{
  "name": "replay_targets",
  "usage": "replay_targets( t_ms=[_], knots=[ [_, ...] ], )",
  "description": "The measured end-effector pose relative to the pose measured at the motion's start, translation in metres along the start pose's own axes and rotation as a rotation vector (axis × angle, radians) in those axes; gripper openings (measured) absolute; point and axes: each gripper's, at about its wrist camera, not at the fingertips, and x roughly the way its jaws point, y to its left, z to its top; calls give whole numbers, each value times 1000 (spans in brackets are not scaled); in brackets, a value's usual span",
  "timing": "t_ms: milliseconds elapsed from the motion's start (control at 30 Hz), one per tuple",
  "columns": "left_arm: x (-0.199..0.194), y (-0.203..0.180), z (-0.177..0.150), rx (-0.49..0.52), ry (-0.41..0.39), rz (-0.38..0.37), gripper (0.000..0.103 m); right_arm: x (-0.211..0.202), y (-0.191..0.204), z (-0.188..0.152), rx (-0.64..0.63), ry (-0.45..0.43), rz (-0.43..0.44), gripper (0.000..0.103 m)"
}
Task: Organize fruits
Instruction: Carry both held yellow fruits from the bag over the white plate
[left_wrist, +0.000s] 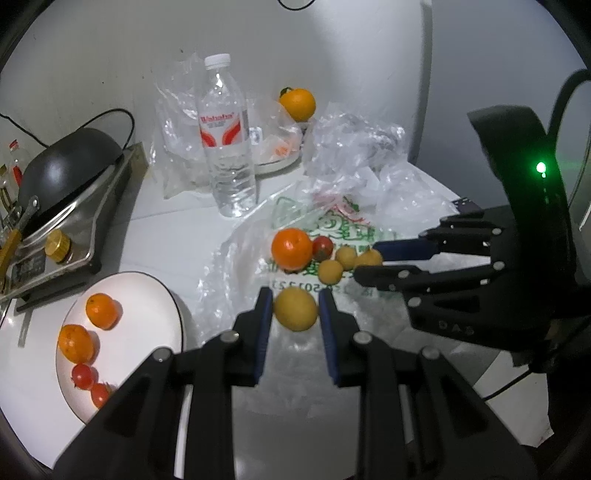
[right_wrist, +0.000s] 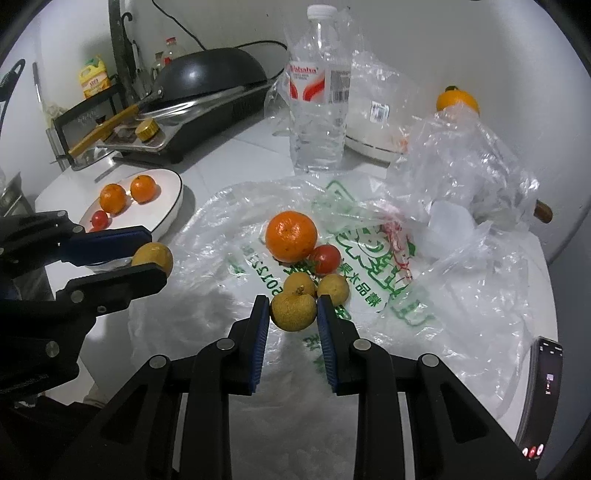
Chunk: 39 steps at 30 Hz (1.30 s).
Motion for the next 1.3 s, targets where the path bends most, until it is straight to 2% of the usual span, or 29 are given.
replay_targets(
  t_ms=[733, 1300],
  knots=[
    [-40, 16, -13, -34, -56, 37, 26, -42, 39, 5, -34, -70, -23, 28],
    [-50, 63, -36, -94, -59, 85, 26, -27, 76, 22, -81, -57, -5, 28]
  ],
)
